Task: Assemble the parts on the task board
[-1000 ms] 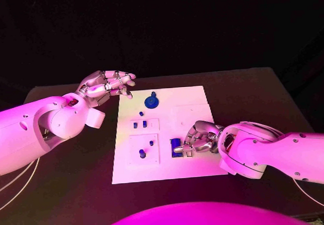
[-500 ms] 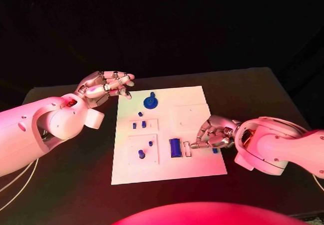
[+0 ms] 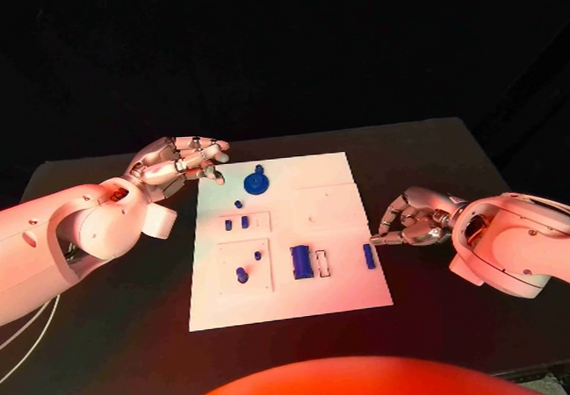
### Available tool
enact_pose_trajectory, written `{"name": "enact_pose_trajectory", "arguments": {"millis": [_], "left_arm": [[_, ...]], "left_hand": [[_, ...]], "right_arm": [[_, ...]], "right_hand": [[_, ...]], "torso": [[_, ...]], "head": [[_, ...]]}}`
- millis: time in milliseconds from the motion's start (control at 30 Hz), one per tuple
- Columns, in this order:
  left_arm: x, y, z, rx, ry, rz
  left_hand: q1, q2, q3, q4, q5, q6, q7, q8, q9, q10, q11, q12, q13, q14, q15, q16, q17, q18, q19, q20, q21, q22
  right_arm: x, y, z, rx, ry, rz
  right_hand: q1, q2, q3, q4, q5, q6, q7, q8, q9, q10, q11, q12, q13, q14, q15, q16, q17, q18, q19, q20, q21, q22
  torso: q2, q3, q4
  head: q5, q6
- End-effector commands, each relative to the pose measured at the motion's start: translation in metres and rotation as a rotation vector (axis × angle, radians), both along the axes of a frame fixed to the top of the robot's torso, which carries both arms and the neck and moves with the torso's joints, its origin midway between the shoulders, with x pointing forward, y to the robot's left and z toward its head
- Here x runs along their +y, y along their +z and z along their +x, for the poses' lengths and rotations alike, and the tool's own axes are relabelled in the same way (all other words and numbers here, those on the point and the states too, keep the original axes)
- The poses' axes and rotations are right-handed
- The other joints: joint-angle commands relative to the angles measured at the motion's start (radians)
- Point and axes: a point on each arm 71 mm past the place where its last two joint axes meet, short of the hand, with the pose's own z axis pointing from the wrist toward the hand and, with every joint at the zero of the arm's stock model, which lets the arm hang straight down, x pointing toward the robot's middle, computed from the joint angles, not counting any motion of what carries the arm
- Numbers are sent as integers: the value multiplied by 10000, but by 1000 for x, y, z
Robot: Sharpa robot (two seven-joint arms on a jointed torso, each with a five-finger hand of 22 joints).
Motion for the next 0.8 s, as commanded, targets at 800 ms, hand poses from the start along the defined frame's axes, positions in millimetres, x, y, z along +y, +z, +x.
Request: {"name": "enact_pose_trajectory", "arguments": {"millis": [800], "left_arm": [[-1,-1,-2,32,-183,-248]], "left_hand": [[95,34,-43,57,22,-78,-13,70,14,-51,-21,47,18,-39,5,50,11,59,79,-15,-57,-16]], "right_arm": [[30,-41,-4,190,1051,-1249]], "right_hand": [[32,-90,172,-23,-97,123,-54,-1,4,955,27,52,2526,1008,29,17,2273,-193,704,21,40,2284]], "torso": [[14,20,-8]], "head": [[48,-15]]}}
